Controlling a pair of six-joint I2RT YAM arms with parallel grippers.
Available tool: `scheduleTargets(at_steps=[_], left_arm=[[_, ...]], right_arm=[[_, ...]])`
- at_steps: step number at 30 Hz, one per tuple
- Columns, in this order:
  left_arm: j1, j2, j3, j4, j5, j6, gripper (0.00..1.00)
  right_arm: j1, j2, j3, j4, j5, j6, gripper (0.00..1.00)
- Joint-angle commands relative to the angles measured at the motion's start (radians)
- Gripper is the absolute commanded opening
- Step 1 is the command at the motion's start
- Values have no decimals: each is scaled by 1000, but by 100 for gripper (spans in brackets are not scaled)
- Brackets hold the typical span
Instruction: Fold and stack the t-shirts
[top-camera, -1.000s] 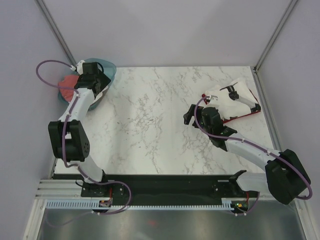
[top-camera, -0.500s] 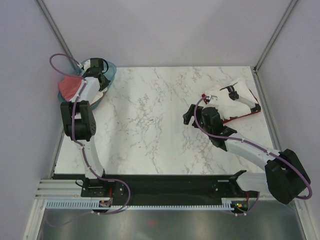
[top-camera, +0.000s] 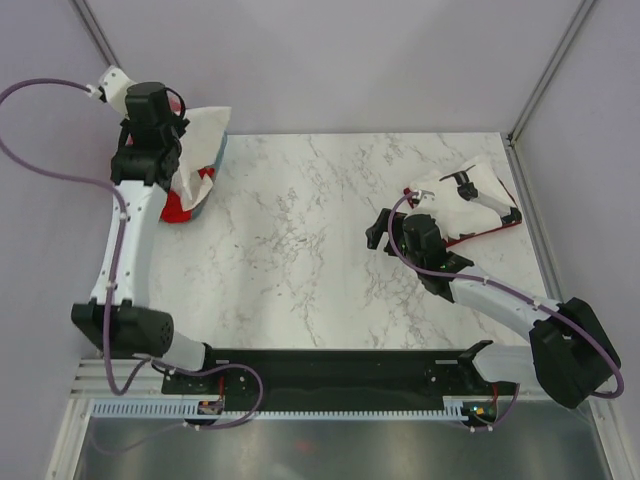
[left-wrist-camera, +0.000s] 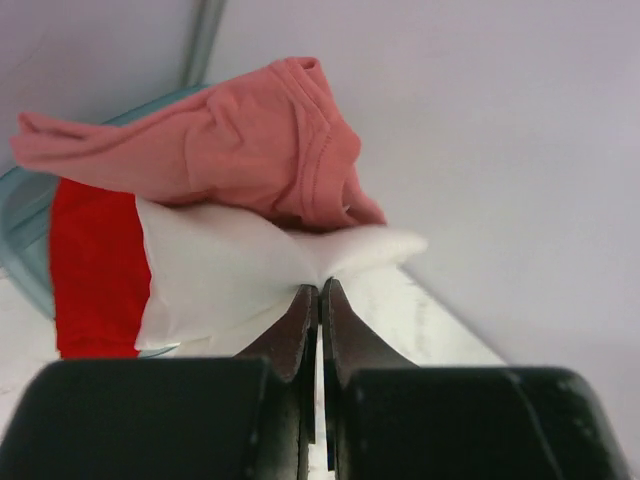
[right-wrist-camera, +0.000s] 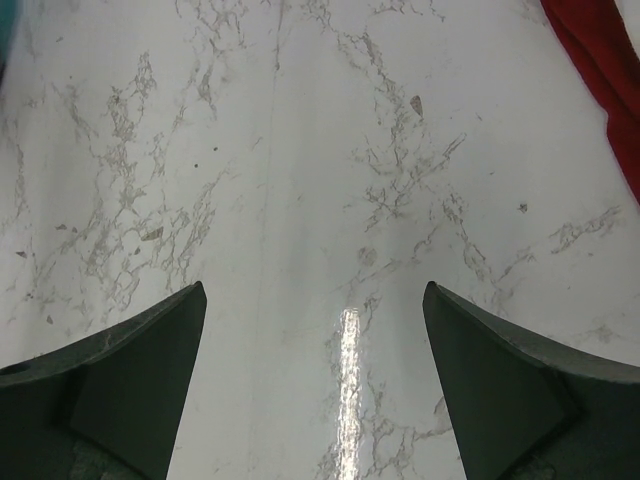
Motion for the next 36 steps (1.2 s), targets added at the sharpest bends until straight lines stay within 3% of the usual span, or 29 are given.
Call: scheduleTargets(at_steps=[1, 8, 12, 17, 21, 27, 36], left_arm=[[-107, -192, 39, 112, -5, 8, 2], [-349, -308, -30, 107, 52, -108, 2], [-352, -292, -41, 61, 18, -115, 2], [-354, -305, -107, 60, 158, -127, 2], [-334, -302, -96, 35, -4, -61, 2], [-259, -171, 22, -5, -65, 84, 2], [-268, -154, 19, 9, 184, 56, 2]], right_arm=[[-1, -17, 31, 8, 34, 10, 98], [-19, -72, 25, -52, 142, 24, 98], [-39, -96, 2, -49, 145, 30, 98], [-59, -103, -2, -51, 125, 38, 98], [-59, -41, 7, -19, 14, 1, 98], [-59, 125, 94, -60, -77, -12, 98], [-62, 112, 96, -57, -76, -9, 98]])
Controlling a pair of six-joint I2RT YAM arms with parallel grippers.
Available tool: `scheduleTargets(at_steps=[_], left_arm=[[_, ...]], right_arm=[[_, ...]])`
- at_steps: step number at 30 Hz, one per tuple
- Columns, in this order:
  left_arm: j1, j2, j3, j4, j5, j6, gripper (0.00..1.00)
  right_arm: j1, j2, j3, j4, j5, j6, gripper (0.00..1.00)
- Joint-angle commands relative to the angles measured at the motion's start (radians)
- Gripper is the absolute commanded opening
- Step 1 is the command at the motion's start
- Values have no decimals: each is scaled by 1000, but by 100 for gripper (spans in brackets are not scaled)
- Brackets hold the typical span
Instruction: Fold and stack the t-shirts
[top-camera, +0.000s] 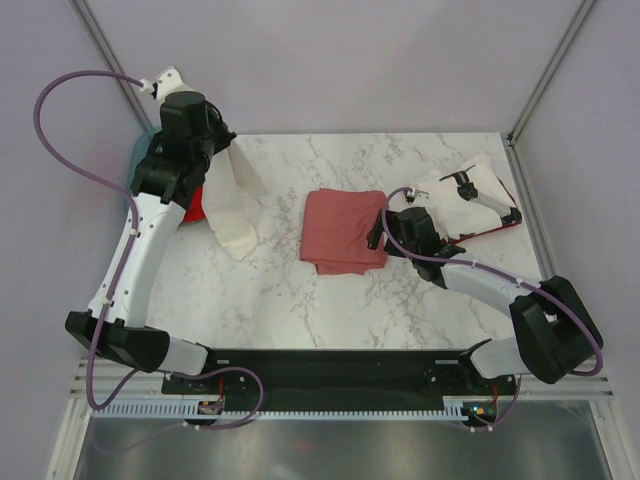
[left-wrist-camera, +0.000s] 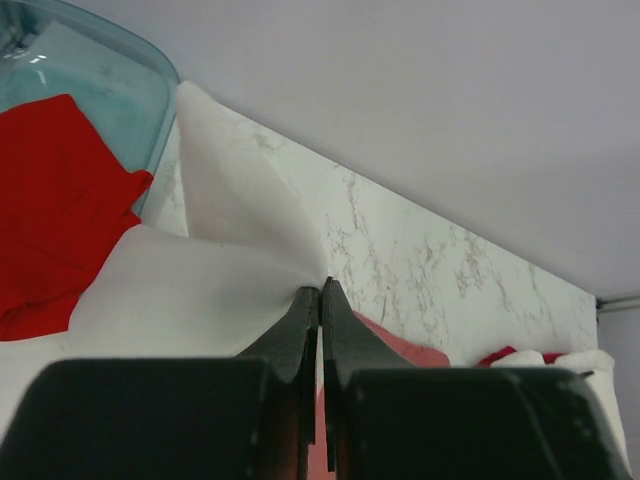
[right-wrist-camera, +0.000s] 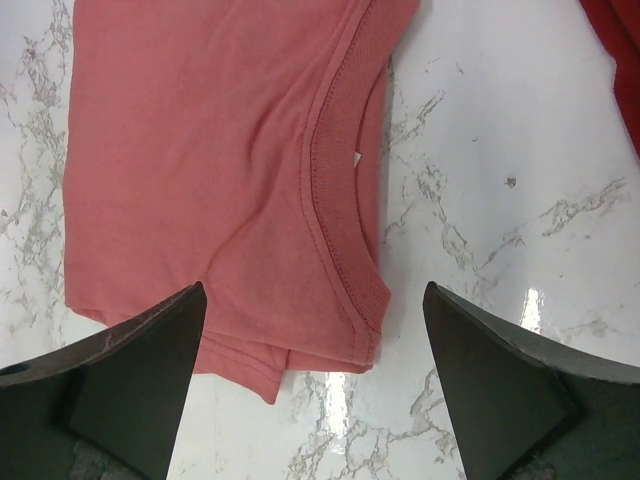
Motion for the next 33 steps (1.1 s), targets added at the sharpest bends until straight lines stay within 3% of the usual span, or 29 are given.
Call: scheduleTargets(at_steps=[1, 9, 13, 16, 18, 19, 21, 22, 23, 26, 29, 31, 32, 33], left_arm=[[-13, -57, 26, 72, 142, 2, 2], [-121, -128, -67, 109, 225, -119, 2], [-107, -83, 8, 83, 101, -96, 2], [-33, 12, 208, 25, -64, -27, 2], [26, 91, 412, -5, -166, 75, 2], [40, 116, 474, 24, -291, 173, 2], [40, 191, 603, 128, -408, 336, 2], [42, 197, 583, 197, -434, 466, 2], [44, 225, 572, 319, -466, 511, 2], [48, 303, 574, 479, -601, 693, 2], [80, 394, 565, 598, -802, 824, 2], [117, 428, 565, 609, -838, 856, 2], [129, 437, 563, 609, -873, 861, 5], [137, 443, 556, 611, -875, 860, 27]], right_arm=[[-1, -26, 35, 15, -6, -7, 98], [-1, -46, 32, 12, 9, 0, 98], [-1, -45, 29, 12, 13, 0, 98], [-1, -42, 28, 14, 12, 0, 98], [-1, -38, 28, 15, 9, 0, 98], [-1, -38, 26, 17, 3, 3, 98], [-3, -38, 25, 21, -3, 5, 98], [-1, -40, 23, 26, -8, 5, 98], [-1, -38, 23, 29, -13, 6, 98], [-3, -38, 21, 34, -20, 8, 98], [-1, -45, 15, 43, -31, 8, 98], [-1, -46, 9, 52, -39, 10, 98], [-1, -45, 11, 52, -51, 11, 98], [0, -43, 12, 55, -57, 13, 98]])
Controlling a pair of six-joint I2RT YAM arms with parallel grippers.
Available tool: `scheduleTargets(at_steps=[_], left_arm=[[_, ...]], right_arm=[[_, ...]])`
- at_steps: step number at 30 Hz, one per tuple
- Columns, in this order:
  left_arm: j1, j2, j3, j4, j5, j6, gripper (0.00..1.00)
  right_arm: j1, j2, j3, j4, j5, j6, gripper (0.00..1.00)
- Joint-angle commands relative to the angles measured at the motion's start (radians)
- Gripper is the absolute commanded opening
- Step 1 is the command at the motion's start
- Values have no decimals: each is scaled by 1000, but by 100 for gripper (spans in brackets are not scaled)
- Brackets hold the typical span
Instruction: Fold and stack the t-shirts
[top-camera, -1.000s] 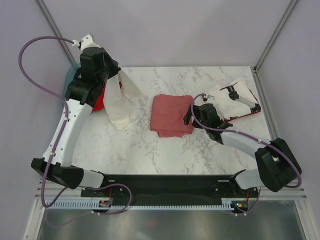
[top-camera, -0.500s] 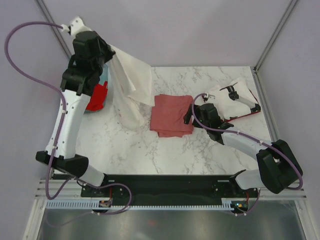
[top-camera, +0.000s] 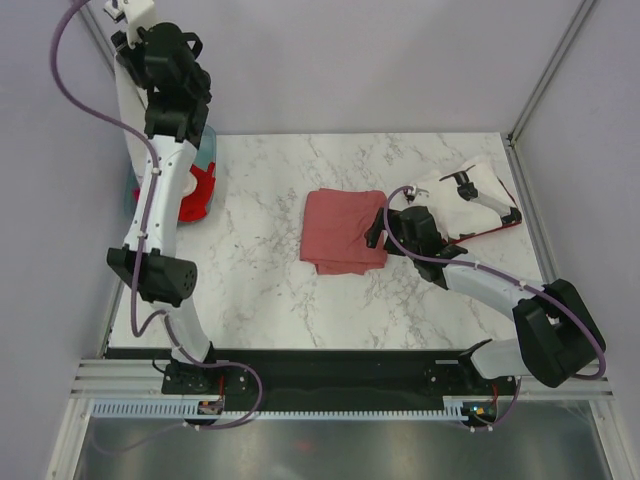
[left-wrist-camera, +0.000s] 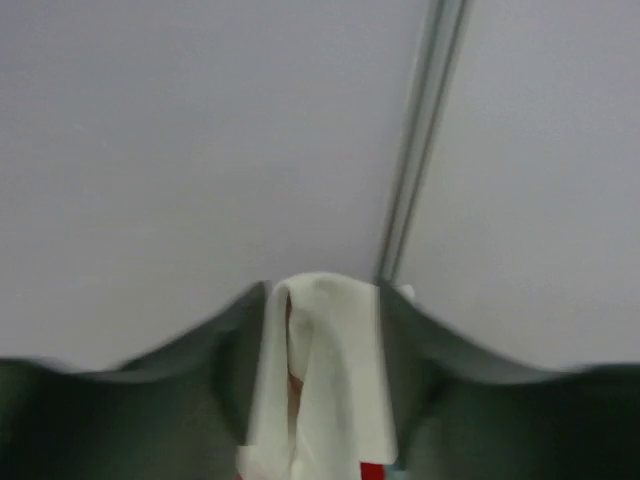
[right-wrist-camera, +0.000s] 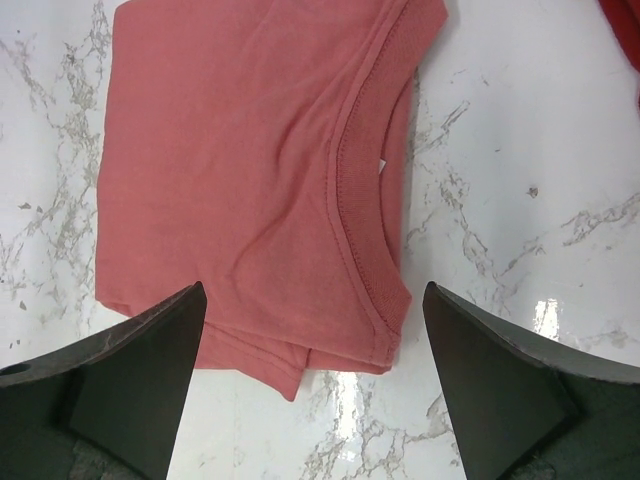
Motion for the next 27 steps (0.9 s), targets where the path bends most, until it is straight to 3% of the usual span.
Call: scheduleTargets(at_steps=[1, 2, 4, 6, 10, 13, 16, 18, 19, 20, 21, 22, 25, 27], left_arm=[[49, 44, -35, 122, -176, 161, 75], [49, 53, -45, 165, -202, 181, 74], [39, 84, -61, 167, -222, 187, 87], [16, 102, -76, 168, -265, 209, 85], [-49, 98, -151, 168, -284, 224, 99], [-144, 61, -252, 168, -278, 221, 100], [-268, -34, -409, 152, -184, 175, 99], [-358, -100, -464, 20, -152, 7, 99], [-378, -111, -458, -204, -53, -88, 99], [-398, -126, -428, -356, 15, -323, 99], [-397, -131, -418, -470, 90, -439, 98], [-392, -141, -431, -579, 259, -521, 96], [-391, -180, -567, -603, 551, -664, 96], [-392, -210, -696, -591, 662, -779, 93]], right_arm=[[-1, -21, 10, 41, -43, 13, 98], [-1, -18, 10, 46, -59, 11, 98], [-1, 3, 20, 28, -73, 2, 98], [-3, 25, 44, 5, -73, -4, 98], [0, 85, 75, -29, -90, -12, 98], [2, 105, 98, -60, -66, -21, 98], [0, 103, 107, -83, -17, -30, 98], [2, 97, 112, -94, 28, -35, 98], [2, 96, 112, -95, 40, -38, 98], [2, 94, 116, -97, 48, -38, 98], [-1, 91, 118, -95, 58, -38, 98], [-1, 88, 121, -121, 84, -41, 97], [-40, 89, 119, -124, 80, -37, 95], [-90, 115, 124, -129, 56, -32, 89]])
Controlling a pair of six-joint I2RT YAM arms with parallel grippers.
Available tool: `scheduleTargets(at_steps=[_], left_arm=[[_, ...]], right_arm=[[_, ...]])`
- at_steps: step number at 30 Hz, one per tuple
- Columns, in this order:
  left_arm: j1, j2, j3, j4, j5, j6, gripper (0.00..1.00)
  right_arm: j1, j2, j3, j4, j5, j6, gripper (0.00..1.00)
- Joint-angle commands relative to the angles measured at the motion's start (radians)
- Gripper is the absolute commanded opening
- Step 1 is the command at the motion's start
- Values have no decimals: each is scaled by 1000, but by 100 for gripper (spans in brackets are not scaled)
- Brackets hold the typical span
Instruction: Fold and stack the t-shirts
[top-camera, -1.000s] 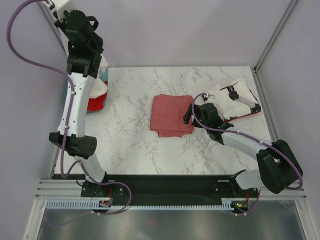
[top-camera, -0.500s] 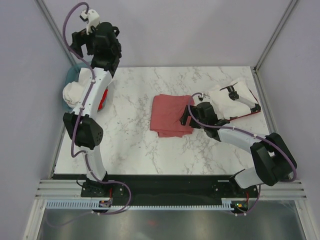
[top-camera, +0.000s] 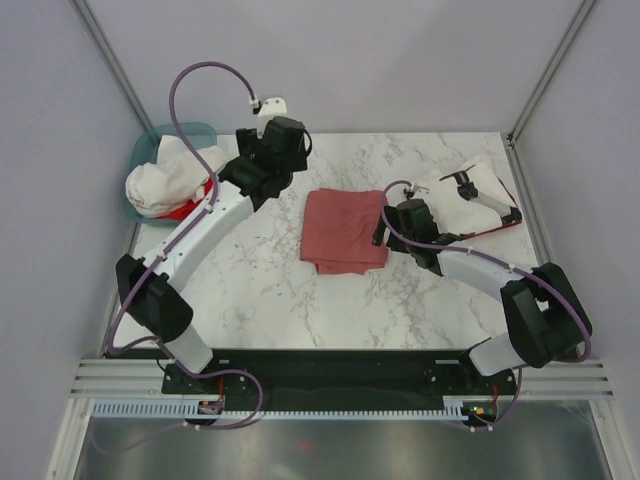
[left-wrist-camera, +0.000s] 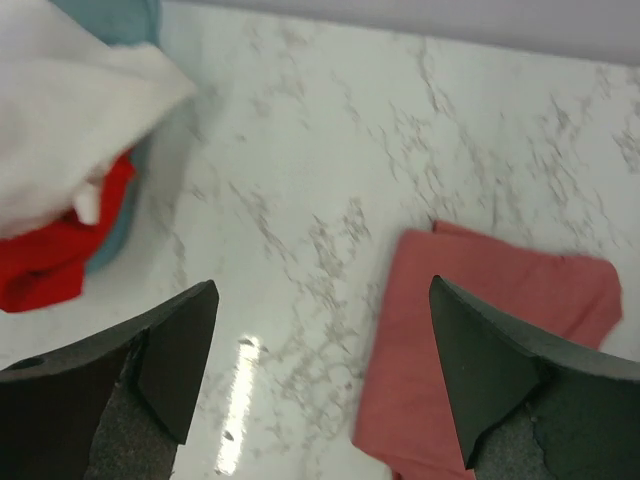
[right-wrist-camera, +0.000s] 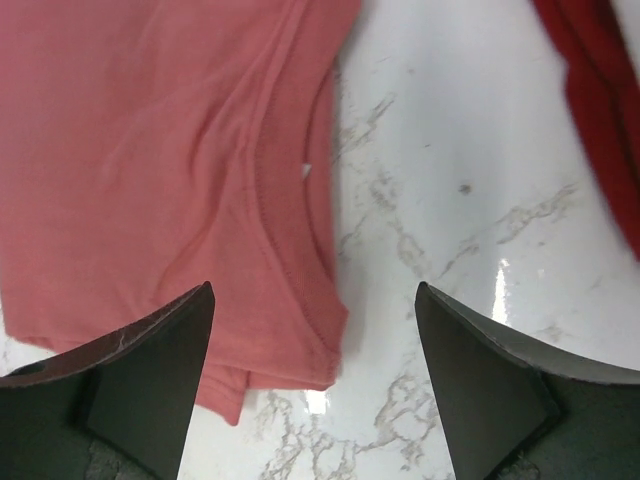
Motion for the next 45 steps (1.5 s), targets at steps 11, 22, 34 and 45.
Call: scheduleTargets(at_steps=[11, 22, 34, 45], left_arm=[[7, -93, -561, 220, 620, -420, 89], [-5, -143, -787, 482, 706, -367, 89], [-5, -149, -804, 518, 730, -350, 89], [-3, -194, -811, 504, 666, -327, 89]], right_arm=[[-200, 304, 251, -80, 46, 10, 84], [-306, 549, 582, -190, 47, 15, 85], [-203, 346, 403, -37, -166, 15, 77], [-182, 521, 538, -25, -175, 33, 66]])
